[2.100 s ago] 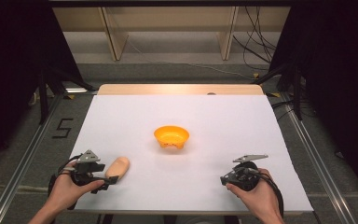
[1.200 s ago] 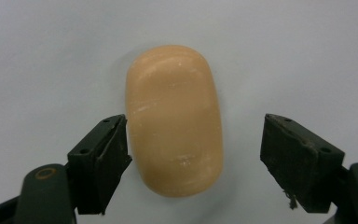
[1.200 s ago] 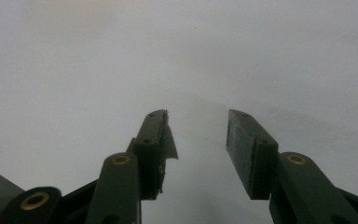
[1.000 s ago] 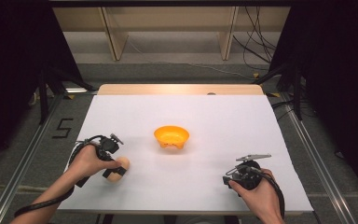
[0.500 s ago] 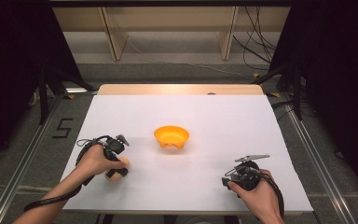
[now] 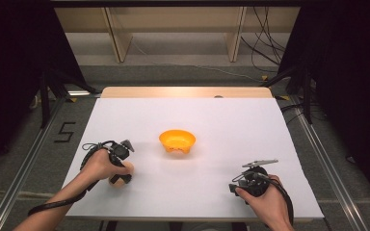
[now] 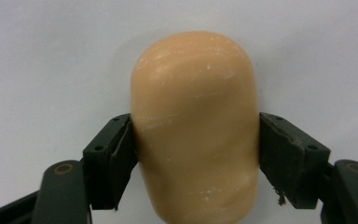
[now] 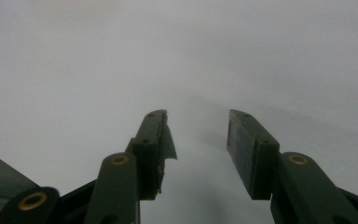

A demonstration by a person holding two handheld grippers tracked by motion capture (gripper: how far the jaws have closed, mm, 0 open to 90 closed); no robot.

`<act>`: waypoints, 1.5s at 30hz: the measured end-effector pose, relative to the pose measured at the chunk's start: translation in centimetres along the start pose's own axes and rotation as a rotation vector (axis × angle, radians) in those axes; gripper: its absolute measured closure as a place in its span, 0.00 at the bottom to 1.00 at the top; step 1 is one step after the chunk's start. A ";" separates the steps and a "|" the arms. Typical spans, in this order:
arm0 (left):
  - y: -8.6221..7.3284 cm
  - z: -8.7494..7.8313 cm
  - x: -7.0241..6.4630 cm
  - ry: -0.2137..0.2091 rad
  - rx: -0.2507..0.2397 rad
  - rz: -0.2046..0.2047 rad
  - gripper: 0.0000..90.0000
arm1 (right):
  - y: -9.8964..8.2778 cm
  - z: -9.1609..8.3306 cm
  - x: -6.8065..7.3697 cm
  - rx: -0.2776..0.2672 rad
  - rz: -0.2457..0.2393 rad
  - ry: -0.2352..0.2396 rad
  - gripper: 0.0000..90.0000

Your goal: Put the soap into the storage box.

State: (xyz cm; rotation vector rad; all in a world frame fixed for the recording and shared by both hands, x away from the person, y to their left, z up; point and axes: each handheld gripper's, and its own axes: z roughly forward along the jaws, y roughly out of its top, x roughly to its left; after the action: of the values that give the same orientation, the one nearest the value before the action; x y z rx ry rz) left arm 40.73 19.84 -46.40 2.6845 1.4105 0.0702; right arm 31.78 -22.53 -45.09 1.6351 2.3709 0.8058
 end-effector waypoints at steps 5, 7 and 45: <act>0.0 -0.1 0.0 -0.002 0.009 0.022 0.35 | 0.0 -0.1 0.0 0.004 0.000 0.033 0.64; -0.1 -0.1 0.0 -0.009 0.006 0.024 0.35 | 0.0 0.0 0.0 0.006 -0.001 0.017 0.64; -1.3 -2.2 0.7 -0.015 -0.143 0.188 0.36 | 0.0 -0.1 0.0 -0.020 -0.004 0.027 0.63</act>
State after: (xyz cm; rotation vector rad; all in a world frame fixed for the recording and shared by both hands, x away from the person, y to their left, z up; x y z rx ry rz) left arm 39.82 21.34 -44.38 2.6835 1.1009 0.1591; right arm 31.72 -22.55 -45.02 1.6216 2.3749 0.8534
